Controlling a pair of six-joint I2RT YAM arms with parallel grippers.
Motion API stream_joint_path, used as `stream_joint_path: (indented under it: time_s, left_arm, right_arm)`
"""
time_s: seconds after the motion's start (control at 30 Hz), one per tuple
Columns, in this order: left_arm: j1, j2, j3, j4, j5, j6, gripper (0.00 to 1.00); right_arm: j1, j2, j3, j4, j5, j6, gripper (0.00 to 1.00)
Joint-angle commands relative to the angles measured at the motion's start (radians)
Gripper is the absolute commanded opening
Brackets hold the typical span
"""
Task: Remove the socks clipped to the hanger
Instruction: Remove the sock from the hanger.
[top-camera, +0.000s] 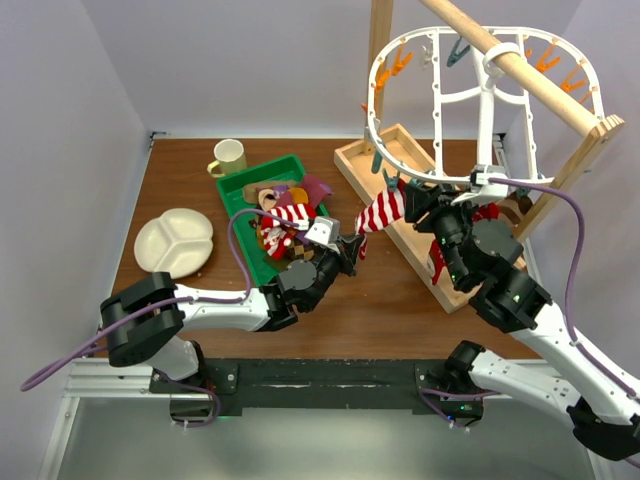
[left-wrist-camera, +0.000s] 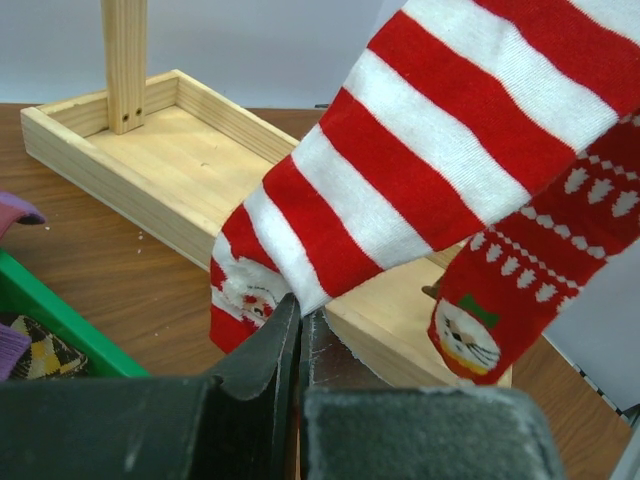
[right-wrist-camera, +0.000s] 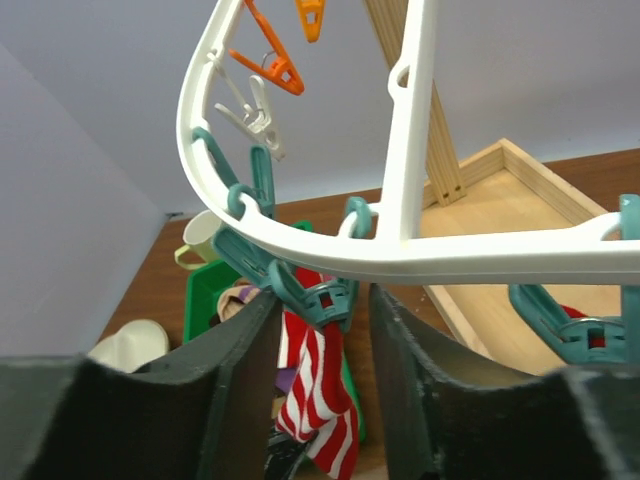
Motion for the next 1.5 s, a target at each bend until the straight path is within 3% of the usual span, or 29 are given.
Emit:
stream_joint_path:
  time_s: [0.0,0.17,0.27,0.7,0.73,0.87,1.07,1.17,1.33,1.47]
  left_arm:
    - [0.002,-0.025,-0.004,0.034,-0.026,-0.01,0.0]
    - [0.002,-0.031,-0.005,0.032,-0.029,-0.01,0.0]
    - [0.002,-0.034,-0.007,0.031,-0.035,-0.009,0.0]
    - [0.002,-0.068,-0.021,0.028,-0.086,0.014,0.0]
    - [0.002,-0.067,-0.021,0.028,-0.087,0.016,0.0]
    - [0.002,-0.068,-0.021,0.028,-0.081,0.016,0.0]
    - [0.002,-0.07,-0.021,0.025,-0.078,0.011,0.0]
    - [0.002,-0.073,-0.021,0.023,-0.078,0.013,0.0]
    - [0.002,-0.07,-0.021,0.017,-0.084,0.01,0.0]
    - [0.002,-0.068,-0.021,0.014,-0.084,0.002,0.0]
  right_arm:
    - [0.0,-0.008,-0.002,0.097,0.026,-0.016,0.39]
    - [0.0,-0.017,-0.01,0.109,0.018,-0.019,0.12]
    - [0.0,-0.019,-0.009,0.098,0.02,-0.017,0.0]
    - [0.0,-0.029,-0.009,0.074,0.026,-0.011,0.0]
    - [0.0,-0.028,-0.009,0.072,0.02,-0.012,0.03]
    - [0.0,-0.016,-0.004,0.052,-0.017,-0.012,0.36]
    - [0.0,0.003,-0.022,0.063,-0.031,-0.017,0.5]
    - [0.0,-0.008,-0.038,0.08,-0.026,-0.017,0.51]
    - [0.0,-0.06,-0.059,0.071,-0.006,-0.003,0.41]
    - [0.0,-0.086,-0.081,0.068,-0.006,-0.011,0.45]
